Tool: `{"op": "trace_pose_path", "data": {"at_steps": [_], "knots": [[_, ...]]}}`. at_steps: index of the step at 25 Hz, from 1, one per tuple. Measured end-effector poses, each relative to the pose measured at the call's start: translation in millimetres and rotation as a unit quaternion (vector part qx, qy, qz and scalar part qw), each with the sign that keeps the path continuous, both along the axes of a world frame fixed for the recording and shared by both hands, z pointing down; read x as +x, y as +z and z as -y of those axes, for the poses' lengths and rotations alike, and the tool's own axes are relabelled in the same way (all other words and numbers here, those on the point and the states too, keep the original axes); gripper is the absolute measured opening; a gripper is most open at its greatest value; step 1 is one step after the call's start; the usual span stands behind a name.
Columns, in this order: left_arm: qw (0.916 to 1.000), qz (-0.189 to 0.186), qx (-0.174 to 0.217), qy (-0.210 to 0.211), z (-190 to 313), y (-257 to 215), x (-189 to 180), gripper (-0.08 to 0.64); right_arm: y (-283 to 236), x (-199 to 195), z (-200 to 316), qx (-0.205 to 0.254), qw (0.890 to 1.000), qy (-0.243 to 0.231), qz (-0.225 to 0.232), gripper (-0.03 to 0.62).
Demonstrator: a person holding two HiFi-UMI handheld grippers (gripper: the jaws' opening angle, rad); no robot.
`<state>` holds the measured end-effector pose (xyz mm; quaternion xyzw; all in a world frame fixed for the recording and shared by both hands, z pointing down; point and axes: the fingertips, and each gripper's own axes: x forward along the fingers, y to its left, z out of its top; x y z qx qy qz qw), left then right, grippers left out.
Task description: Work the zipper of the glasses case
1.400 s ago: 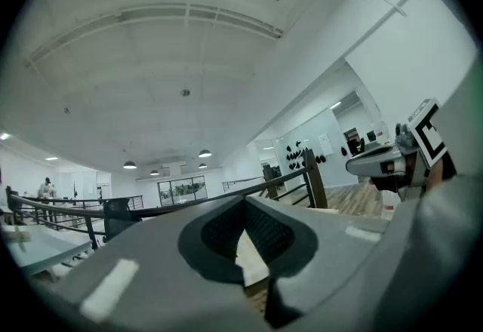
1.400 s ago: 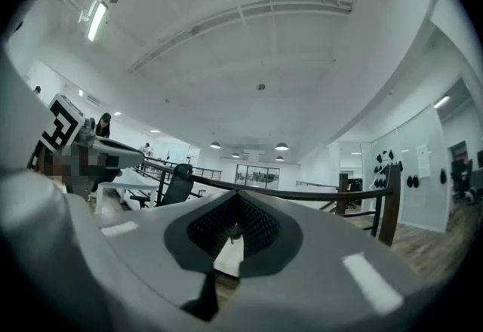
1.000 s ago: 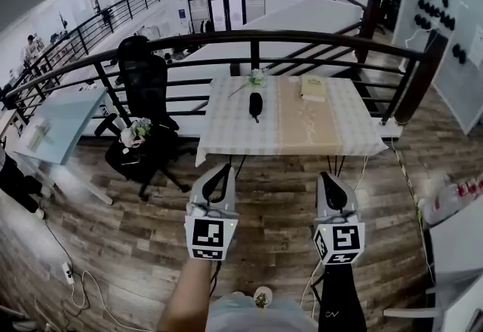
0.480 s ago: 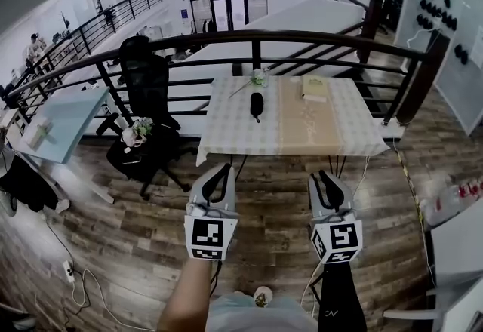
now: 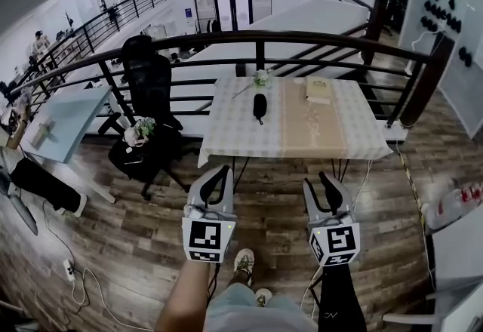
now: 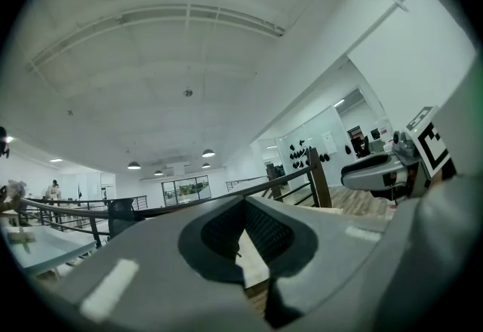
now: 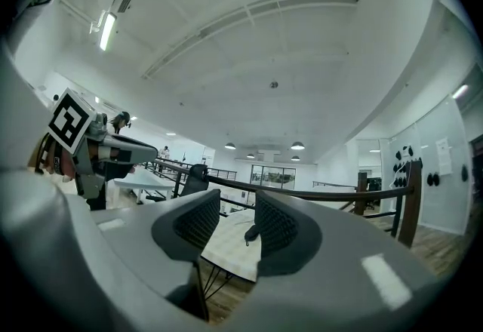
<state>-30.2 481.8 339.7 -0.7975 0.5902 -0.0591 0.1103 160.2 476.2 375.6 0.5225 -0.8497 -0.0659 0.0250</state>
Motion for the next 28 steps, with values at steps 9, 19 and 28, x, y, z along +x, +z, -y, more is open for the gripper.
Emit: {"op": "trace_pose_path", "data": {"at_steps": [9, 19, 28], "knots": [[0.9998, 0.014, -0.005, 0.014, 63.8, 6.9, -3.3, 0.002, 1.0, -6.6, 62.2, -0.001, 1.0, 0.01, -0.003, 0.173], [0.9991, 0.016, 0.011, 0.037, 180.5, -14.2, -17.8, 0.003, -18.1, -22.1, 167.5, 0.01, 1.0, 0.029, 0.0, 0.173], [0.9979, 0.004, 0.006, 0.064, 254.8, -16.7, -27.3, 0.003, -21.5, -38.3, 228.8, 0.012, 0.999, 0.05, -0.008, 0.173]]}}
